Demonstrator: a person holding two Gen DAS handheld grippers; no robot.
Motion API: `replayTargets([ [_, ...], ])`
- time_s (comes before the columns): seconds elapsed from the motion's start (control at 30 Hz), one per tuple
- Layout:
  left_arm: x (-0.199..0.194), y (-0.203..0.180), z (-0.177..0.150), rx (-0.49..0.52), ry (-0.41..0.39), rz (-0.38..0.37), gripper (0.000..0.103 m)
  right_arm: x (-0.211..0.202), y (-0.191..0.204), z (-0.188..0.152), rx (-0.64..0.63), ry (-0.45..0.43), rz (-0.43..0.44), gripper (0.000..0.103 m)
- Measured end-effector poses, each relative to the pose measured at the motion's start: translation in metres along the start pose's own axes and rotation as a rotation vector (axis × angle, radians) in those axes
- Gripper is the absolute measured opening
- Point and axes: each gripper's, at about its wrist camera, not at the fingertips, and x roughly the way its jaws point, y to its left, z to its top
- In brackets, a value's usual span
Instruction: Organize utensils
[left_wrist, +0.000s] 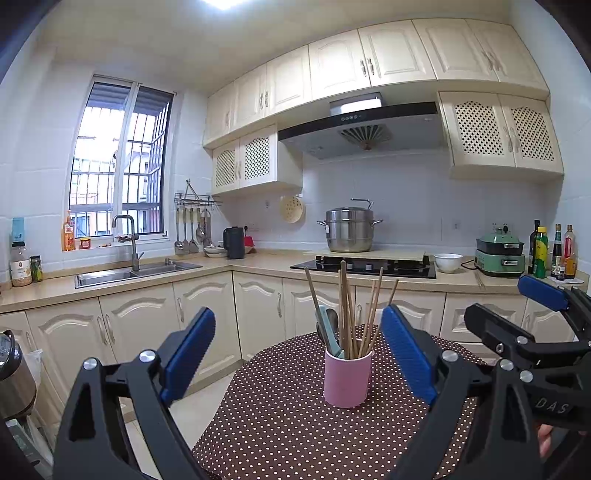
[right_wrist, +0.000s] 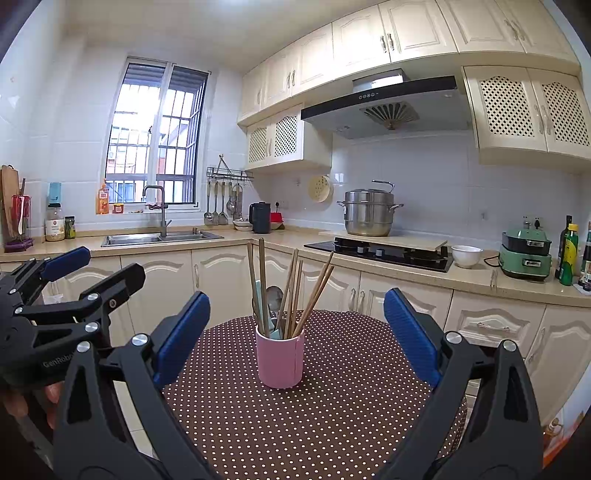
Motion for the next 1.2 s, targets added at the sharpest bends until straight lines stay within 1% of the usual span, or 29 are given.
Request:
replayTargets([
  [1.2, 0.0096, -0.0069, -0.0027, 0.01, 0.021, -0.007, 0.09, 0.006, -0.0058, -0.0059, 0.016, 0.023, -0.005, 0.094],
])
